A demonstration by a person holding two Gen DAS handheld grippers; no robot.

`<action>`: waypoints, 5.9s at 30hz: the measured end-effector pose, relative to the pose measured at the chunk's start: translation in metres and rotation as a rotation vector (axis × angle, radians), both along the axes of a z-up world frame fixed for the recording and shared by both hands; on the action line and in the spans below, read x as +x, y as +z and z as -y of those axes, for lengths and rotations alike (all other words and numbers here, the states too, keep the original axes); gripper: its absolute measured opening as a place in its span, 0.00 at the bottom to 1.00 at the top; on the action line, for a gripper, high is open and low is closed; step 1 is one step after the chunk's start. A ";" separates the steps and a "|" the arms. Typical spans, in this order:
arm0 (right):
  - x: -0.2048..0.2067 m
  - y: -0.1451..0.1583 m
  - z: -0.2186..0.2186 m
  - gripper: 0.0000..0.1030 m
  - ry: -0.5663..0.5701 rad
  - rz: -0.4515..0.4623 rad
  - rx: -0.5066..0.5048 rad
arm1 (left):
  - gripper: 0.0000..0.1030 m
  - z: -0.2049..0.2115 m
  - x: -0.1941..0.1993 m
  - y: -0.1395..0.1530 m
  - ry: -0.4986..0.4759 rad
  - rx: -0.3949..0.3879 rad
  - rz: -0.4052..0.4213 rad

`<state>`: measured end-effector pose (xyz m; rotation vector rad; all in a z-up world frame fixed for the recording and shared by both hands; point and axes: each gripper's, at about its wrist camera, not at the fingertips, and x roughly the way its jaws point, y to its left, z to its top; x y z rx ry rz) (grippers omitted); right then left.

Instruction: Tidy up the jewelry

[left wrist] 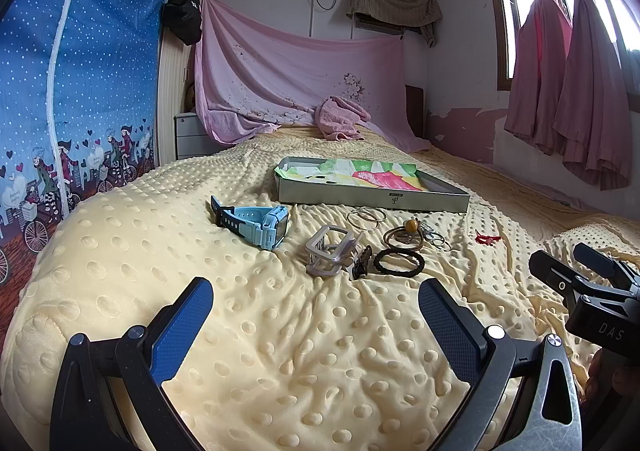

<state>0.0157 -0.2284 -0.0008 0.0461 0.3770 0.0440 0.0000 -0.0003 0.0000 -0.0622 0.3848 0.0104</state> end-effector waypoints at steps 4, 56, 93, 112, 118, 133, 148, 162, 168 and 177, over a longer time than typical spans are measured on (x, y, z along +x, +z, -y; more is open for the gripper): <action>0.000 0.000 0.000 0.99 0.000 0.000 0.000 | 1.00 0.000 0.000 0.000 0.001 0.000 0.000; 0.025 0.019 0.001 0.99 0.045 0.010 0.024 | 1.00 -0.012 0.038 0.013 0.000 -0.054 -0.024; 0.152 -0.044 -0.044 0.39 0.452 -0.358 0.103 | 0.66 -0.016 0.136 -0.025 -0.187 -0.185 -0.200; 0.163 -0.060 -0.053 0.06 0.483 -0.445 0.086 | 0.46 -0.012 0.143 -0.035 -0.199 -0.191 -0.242; 0.154 -0.051 -0.049 0.05 0.487 -0.391 0.092 | 0.46 -0.005 0.130 -0.028 -0.228 -0.191 -0.192; 0.135 -0.005 -0.013 0.05 0.425 -0.206 0.127 | 0.46 0.009 0.129 0.013 -0.204 -0.212 -0.084; 0.273 0.010 0.032 0.05 0.149 -0.184 0.286 | 0.46 0.029 0.269 0.030 -0.127 -0.238 -0.122; 0.329 -0.038 0.013 0.05 0.127 -0.350 0.221 | 0.46 0.051 0.318 -0.004 -0.151 -0.133 -0.310; 0.326 -0.040 0.020 0.06 0.146 -0.358 0.226 | 0.63 0.046 0.309 -0.001 -0.159 -0.163 -0.283; 0.298 -0.027 0.032 0.44 0.143 -0.259 0.228 | 0.72 0.032 0.279 0.013 -0.119 -0.222 -0.210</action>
